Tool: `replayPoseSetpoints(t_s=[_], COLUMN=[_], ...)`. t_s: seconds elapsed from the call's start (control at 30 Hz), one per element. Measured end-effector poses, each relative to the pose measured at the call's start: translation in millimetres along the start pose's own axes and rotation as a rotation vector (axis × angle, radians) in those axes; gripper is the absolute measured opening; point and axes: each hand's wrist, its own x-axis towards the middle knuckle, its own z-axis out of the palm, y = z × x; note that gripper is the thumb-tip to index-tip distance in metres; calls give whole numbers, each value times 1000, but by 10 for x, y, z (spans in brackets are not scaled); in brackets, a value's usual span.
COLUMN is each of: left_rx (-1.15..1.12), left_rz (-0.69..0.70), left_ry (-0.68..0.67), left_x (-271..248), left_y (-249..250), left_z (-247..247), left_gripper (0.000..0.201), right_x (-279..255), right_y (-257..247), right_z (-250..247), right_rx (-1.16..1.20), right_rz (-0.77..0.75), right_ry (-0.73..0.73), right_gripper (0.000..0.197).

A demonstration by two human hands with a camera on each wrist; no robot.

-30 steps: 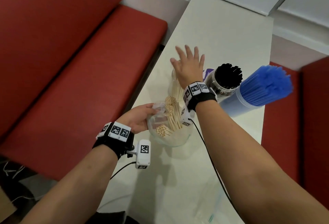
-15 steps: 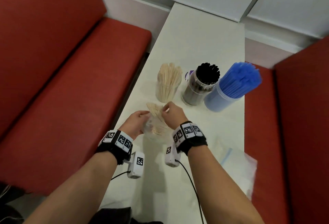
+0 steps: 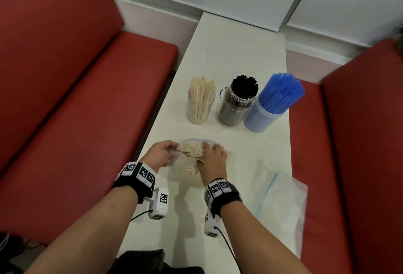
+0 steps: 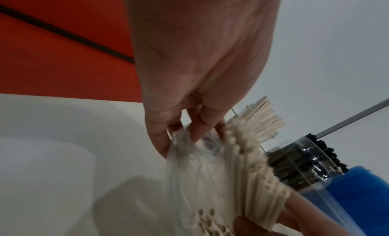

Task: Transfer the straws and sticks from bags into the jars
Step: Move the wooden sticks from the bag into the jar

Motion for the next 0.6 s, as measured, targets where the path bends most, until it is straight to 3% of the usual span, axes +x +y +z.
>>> replayPoseSetpoints(t_s=[0.17, 0.3, 0.43, 0.53, 0.6], left_rx=[185, 315, 376, 446, 452], left_rz=[-12, 0, 74, 84, 73], left_ry=[19, 21, -5, -68, -38], left_x=[40, 50, 63, 79, 106], left_y=[-192, -276, -277, -274, -305], left_z=[-11, -37, -85, -78, -79], left_gripper=[43, 46, 32, 43, 50], right_x=[-25, -33, -24, -20, 13], right_y=[89, 85, 89, 124, 137], right_z=[150, 191, 222, 255, 242], right_rx=[-213, -256, -184, -180, -194], right_rz=[-86, -197, -369, -341, -321], right_ry=[-236, -169, -170, -149, -177], right_gripper=[60, 53, 39, 36, 35])
